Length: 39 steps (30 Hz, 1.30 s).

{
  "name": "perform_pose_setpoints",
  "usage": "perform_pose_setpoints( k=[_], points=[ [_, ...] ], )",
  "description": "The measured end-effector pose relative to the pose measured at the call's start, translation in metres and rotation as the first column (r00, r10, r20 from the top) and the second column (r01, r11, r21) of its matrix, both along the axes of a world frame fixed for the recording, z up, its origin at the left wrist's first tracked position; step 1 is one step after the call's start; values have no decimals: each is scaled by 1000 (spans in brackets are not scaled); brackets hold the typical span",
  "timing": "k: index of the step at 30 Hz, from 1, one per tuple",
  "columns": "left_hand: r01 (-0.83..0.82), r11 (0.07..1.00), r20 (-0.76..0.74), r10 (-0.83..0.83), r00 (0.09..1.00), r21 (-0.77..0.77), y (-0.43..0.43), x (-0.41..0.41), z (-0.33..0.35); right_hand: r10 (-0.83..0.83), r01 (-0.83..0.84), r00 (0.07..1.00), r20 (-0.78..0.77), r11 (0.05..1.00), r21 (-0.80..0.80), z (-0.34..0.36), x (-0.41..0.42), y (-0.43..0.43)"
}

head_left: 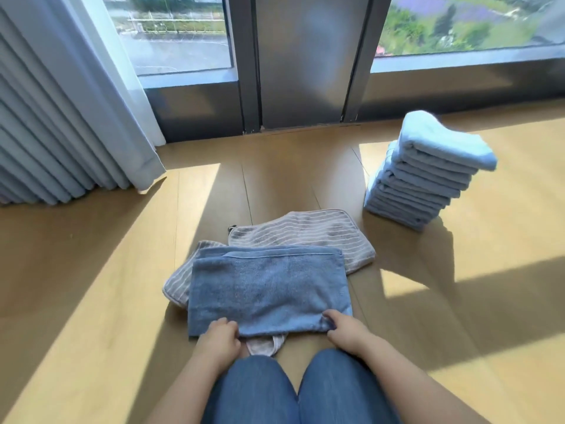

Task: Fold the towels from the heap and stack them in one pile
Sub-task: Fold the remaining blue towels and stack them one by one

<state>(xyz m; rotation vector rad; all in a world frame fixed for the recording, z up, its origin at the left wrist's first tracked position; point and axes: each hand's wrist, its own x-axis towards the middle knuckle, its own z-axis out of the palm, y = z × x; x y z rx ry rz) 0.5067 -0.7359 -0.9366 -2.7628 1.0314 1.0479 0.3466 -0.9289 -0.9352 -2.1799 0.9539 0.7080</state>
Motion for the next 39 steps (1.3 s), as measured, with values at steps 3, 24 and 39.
perform_pose_setpoints(
  k=[3, 24, 39],
  points=[
    [-34, 998, 93, 39, 995, -49, 9, 17, 8, -51, 52, 998, 31, 998, -32, 9, 7, -8],
    [234, 972, 251, -226, 941, 0, -77, 120, 11, 289, -274, 957, -26, 870, -409, 12, 113, -91],
    [242, 967, 191, -252, 949, 78, -18, 84, 51, 203, -199, 979, -8, 951, -237, 51, 30, -46]
  ],
)
